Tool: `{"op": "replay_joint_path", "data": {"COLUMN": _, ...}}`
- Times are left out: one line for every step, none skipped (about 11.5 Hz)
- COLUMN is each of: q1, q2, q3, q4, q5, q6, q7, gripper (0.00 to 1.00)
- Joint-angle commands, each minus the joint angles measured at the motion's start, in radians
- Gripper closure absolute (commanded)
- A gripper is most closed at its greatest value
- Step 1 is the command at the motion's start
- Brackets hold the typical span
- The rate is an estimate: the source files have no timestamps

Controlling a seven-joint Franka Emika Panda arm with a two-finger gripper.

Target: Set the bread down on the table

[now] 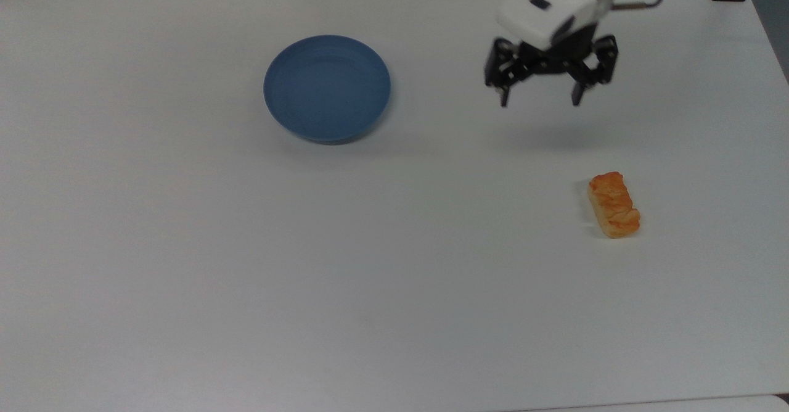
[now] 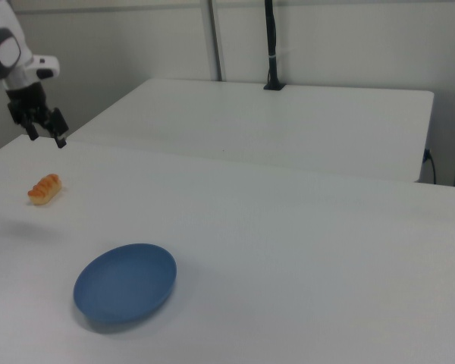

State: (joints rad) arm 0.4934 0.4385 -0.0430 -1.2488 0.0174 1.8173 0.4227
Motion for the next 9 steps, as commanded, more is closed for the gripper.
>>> {"op": "replay_joint_path", "data": {"q1": -0.077, "q2": -0.176, "q3": -0.005, "q4": -0.106, "q5": 0.018, "q6": -0.145, "q7": 0.007, "gripper": 0.00}}
{"op": "replay_joint_path", "data": {"q1": -0.120, "q2": -0.235, "q3": -0.003, "q4": -0.151, "q5": 0.019, "q6": -0.162, "q7": 0.001, "gripper": 0.00}}
{"op": "replay_joint_path", "data": {"q1": -0.131, "q2": -0.286, "q3": -0.006, "q4": -0.193, "q5": 0.009, "q6": -0.185, "q7": -0.005, "gripper": 0.00}}
{"op": "replay_joint_path", "data": {"q1": -0.157, "q2": -0.346, "q3": -0.005, "q4": -0.252, "q5": 0.004, "q6": -0.199, "q7": -0.005, "gripper": 0.00}}
{"op": "replay_joint_path", "data": {"q1": -0.202, "q2": -0.413, "q3": 0.005, "q4": -0.312, "q5": 0.004, "q6": -0.199, "q7": -0.007, "gripper": 0.00}}
{"op": "replay_joint_path", "data": {"q1": -0.234, "q2": -0.464, "q3": 0.009, "q4": -0.352, "q5": 0.006, "q6": -0.219, "q7": -0.002, "gripper": 0.00}}
{"op": "replay_joint_path", "data": {"q1": -0.272, "q2": -0.501, "q3": 0.017, "q4": -0.363, "q5": 0.009, "q6": -0.283, "q7": -0.004, "gripper": 0.00}}
{"op": "replay_joint_path", "data": {"q1": -0.321, "q2": -0.520, "q3": 0.035, "q4": -0.365, "q5": 0.018, "q6": -0.309, "q7": -0.004, "gripper": 0.00}}
{"op": "replay_joint_path", "data": {"q1": -0.349, "q2": -0.530, "q3": 0.054, "q4": -0.373, "q5": 0.018, "q6": -0.306, "q7": -0.007, "gripper": 0.00}}
